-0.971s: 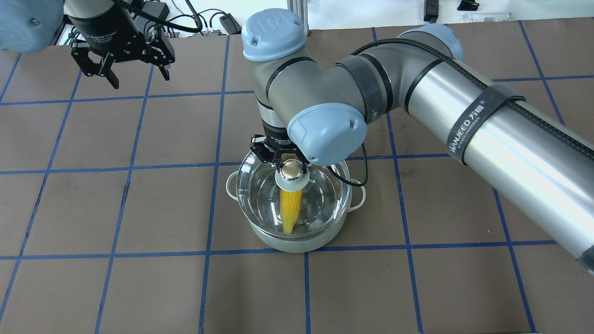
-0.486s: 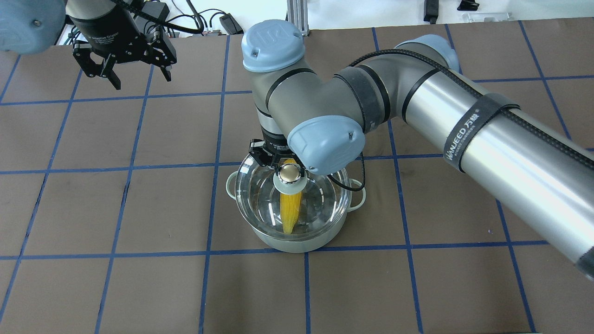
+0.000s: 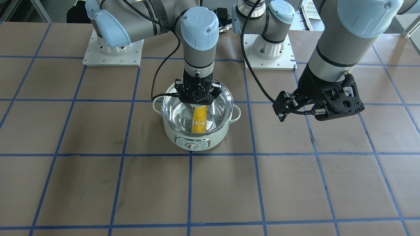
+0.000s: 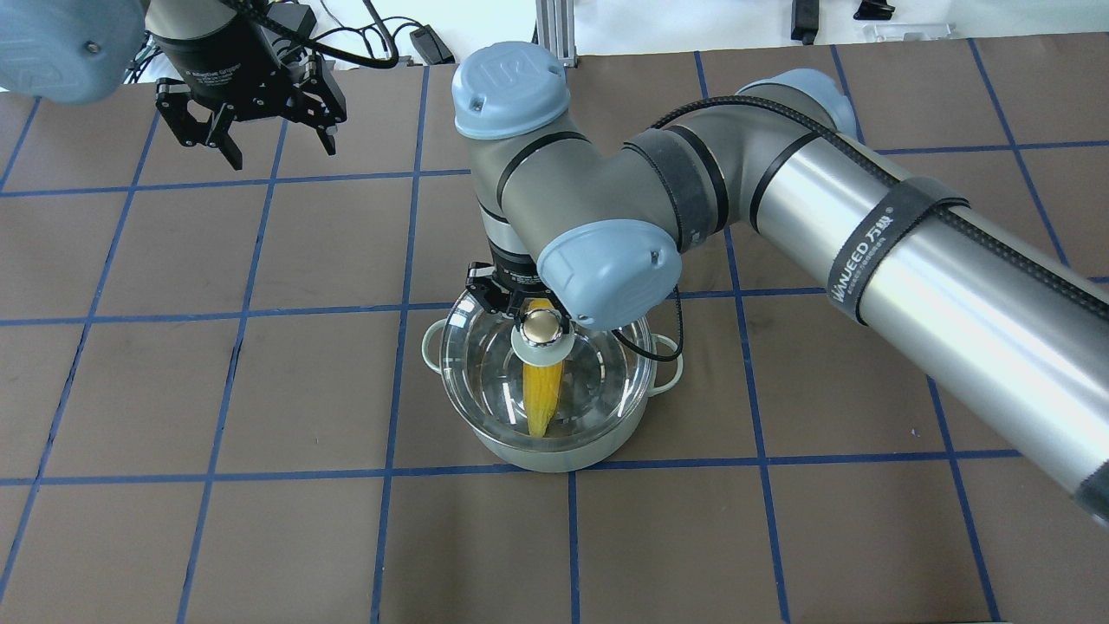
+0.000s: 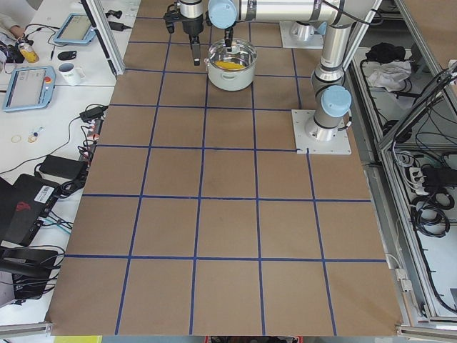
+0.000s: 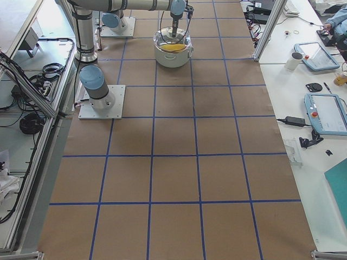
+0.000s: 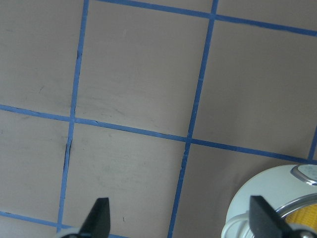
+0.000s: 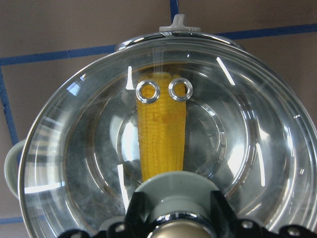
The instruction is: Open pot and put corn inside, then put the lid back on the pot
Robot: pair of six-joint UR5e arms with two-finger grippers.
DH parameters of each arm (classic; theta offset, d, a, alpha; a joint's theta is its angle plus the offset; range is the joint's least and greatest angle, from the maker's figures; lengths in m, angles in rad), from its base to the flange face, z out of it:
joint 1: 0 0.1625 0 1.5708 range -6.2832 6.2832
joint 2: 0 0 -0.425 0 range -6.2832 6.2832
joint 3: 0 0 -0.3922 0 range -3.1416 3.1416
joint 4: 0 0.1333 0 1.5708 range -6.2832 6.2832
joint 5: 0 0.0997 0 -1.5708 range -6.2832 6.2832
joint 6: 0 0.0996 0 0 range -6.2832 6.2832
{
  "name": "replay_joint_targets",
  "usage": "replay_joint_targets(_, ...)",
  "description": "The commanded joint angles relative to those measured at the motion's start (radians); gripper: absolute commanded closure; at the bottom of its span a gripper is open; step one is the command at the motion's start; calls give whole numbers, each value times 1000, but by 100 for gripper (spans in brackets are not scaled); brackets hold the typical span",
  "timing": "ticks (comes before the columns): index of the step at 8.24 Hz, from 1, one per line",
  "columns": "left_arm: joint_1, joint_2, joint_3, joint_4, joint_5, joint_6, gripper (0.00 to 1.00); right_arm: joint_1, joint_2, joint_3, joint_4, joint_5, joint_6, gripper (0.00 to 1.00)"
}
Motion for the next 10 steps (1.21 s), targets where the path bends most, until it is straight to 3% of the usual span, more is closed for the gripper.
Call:
replay_joint_targets(1,-19,-4,0,21,-1,-3,0,0,0,8,-4,0,14,79)
replay_joint_targets(10,-19,-3,-8,30,3,-6,0,0,2,10,-36,-8,77,79)
